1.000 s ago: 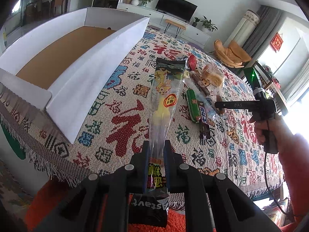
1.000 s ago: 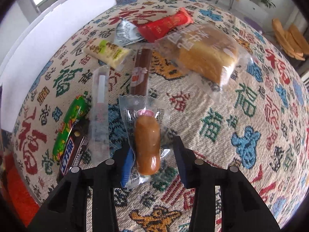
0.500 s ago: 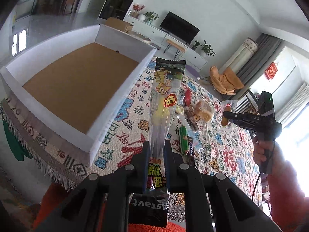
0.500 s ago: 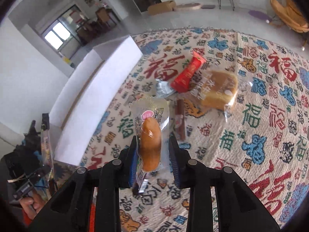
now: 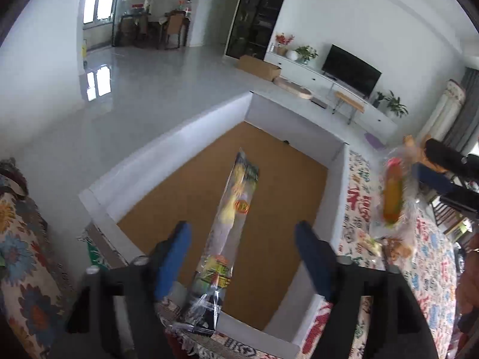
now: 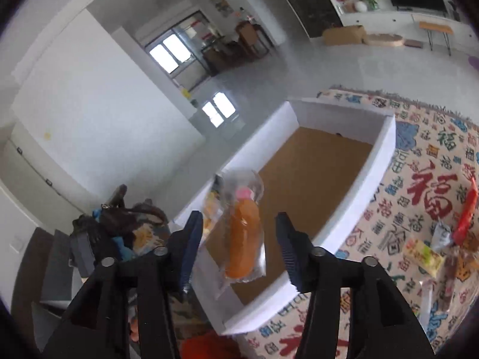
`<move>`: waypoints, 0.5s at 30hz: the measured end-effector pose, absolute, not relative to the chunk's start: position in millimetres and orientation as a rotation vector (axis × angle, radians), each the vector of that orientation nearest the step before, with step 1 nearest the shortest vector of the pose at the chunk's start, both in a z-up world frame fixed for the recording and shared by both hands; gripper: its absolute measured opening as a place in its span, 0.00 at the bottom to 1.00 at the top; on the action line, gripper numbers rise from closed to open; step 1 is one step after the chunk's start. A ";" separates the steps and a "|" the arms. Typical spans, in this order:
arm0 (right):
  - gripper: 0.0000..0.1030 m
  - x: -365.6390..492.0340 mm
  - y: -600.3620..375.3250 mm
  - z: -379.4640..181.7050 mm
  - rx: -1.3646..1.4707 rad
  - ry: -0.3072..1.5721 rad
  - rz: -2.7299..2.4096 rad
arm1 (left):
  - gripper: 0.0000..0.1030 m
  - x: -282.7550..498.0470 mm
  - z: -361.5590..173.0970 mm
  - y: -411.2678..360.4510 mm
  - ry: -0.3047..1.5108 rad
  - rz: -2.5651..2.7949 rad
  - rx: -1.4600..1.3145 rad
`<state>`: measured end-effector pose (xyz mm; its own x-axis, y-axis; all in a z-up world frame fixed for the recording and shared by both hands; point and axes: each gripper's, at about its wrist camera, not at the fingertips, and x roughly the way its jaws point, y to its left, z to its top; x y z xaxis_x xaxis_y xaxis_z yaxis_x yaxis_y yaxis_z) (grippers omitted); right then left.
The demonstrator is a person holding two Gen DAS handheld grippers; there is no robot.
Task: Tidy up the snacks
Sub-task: 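Lift the black snack bar with the left gripper while the right gripper grasps the orange sausage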
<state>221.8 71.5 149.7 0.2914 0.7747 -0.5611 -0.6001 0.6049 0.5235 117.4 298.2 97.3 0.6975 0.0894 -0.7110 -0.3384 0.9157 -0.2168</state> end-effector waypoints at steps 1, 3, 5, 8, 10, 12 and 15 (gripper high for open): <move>0.57 222.0 74.2 152.5 0.240 0.867 0.929 | 0.79 115.7 97.1 298.0 0.750 0.270 -0.318; 0.62 215.9 68.5 155.7 0.250 0.837 0.936 | 0.79 111.9 93.0 293.4 0.733 0.296 -0.266; 0.65 206.7 55.0 153.8 0.216 0.798 0.913 | 0.79 110.5 86.9 285.4 0.701 0.296 -0.246; 0.65 196.7 30.0 138.6 0.130 0.768 0.857 | 0.80 126.7 72.0 258.5 0.698 0.170 -0.262; 0.65 192.1 4.1 117.9 0.108 0.788 0.822 | 0.80 145.4 63.9 224.4 0.712 0.118 -0.181; 0.65 188.8 -27.3 92.6 0.113 0.825 0.783 | 0.80 163.2 49.9 189.1 0.726 0.106 -0.054; 0.65 181.5 -81.6 58.0 0.100 0.873 0.687 | 0.78 181.0 20.0 149.1 0.809 0.103 0.134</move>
<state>181.5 -81.6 58.0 0.4447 0.5922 -0.6720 -0.5136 0.7833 0.3503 181.0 149.1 20.0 0.6859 0.1429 -0.7135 -0.0403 0.9865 0.1589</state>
